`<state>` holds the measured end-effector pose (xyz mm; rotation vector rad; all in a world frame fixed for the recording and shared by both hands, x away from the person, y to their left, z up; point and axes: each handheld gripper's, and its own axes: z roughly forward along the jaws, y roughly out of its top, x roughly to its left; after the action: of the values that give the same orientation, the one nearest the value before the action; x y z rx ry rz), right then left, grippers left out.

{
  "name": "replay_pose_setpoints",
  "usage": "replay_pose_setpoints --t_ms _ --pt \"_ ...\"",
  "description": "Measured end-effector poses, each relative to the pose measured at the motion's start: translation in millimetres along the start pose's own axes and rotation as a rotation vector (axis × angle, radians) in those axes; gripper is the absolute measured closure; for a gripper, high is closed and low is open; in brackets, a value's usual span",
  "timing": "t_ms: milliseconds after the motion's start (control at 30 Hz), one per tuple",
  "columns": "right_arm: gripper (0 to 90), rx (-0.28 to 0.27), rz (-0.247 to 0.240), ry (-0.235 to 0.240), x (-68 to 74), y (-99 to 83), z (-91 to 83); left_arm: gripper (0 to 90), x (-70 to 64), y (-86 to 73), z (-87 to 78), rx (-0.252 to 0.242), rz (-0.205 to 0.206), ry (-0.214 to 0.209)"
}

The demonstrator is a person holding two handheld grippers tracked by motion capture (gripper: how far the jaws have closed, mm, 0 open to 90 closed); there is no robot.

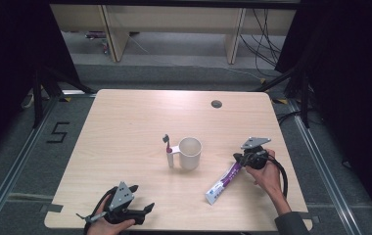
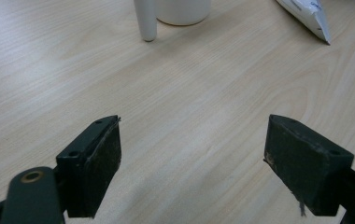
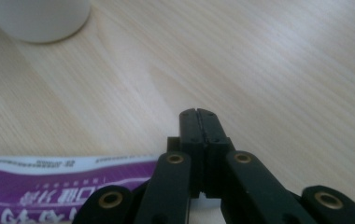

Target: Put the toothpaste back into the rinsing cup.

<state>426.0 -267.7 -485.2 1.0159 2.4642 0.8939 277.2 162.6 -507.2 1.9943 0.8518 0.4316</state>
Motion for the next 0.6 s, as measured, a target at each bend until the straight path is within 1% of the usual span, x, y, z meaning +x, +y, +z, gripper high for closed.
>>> replay_pose_setpoints --t_ms 33,67,100,133,167,200,233,267,300,333,367,400,433,467,500,567,600 --pt "90.0 -0.034 0.001 -0.016 0.4 -2.3 1.3 18.4 -0.1 0.0 0.0 0.001 0.002 0.001" --pt "90.0 -0.015 -0.004 -0.008 0.3 -2.8 -1.1 18.4 -0.2 -0.1 0.1 0.002 0.003 0.0" --pt "90.0 0.0 0.005 -0.004 1.3 -4.1 -3.6 18.4 -0.3 0.0 -0.3 0.008 0.005 0.002" --pt "90.0 0.0 -0.01 -0.005 1.2 -4.9 -4.4 18.4 -0.5 -0.1 -0.1 0.008 0.005 0.002" --pt "90.0 0.017 -0.02 0.001 1.2 -5.8 -7.0 18.4 -0.7 -0.1 -0.1 0.008 0.004 0.002" --pt "90.0 0.016 0.006 -0.006 4.3 -8.5 -7.9 18.4 -0.9 -0.2 0.0 0.007 0.003 0.002" --pt "90.0 0.028 -0.011 -0.007 4.0 -10.4 -10.1 18.4 -1.1 -0.4 0.1 0.009 0.004 0.001" --pt "90.0 0.046 -0.026 -0.003 3.7 -11.2 -12.9 18.4 -0.9 -0.4 -0.1 0.018 0.013 0.003" --pt "90.0 0.063 0.004 0.001 7.9 -14.1 -15.7 18.4 -0.7 -0.3 -0.3 0.023 0.018 0.003" --pt "90.0 0.081 0.013 0.007 9.6 -15.0 -18.6 18.5 -1.3 -0.2 0.2 0.015 0.011 0.002" --pt "90.0 0.07 0.005 -0.001 11.8 -17.8 -20.4 18.5 -1.7 -0.3 1.0 0.001 0.003 -0.004" --pt "90.0 0.075 0.013 -0.002 14.1 -20.1 -23.2 18.4 -2.0 -0.4 1.5 -0.004 -0.002 -0.005" --pt "90.0 0.096 0.002 0.008 14.7 -22.0 -27.5 18.4 -2.1 -0.2 0.7 0.008 0.003 0.0" --pt "90.0 0.096 0.013 0.009 16.7 -24.4 -30.5 18.4 -1.4 -0.5 0.9 0.014 0.012 -0.004" --pt "90.0 0.095 0.013 0.007 17.7 -26.8 -33.1 18.4 -0.8 -0.4 0.3 0.027 0.024 -0.005" --pt "90.0 0.102 0.03 0.014 20.1 -32.5 -40.1 18.4 -1.4 -0.3 0.6 0.024 0.022 -0.006" --pt "90.0 0.108 0.019 0.019 18.8 -35.0 -43.2 18.4 -2.5 -0.5 1.4 0.016 0.01 -0.006"
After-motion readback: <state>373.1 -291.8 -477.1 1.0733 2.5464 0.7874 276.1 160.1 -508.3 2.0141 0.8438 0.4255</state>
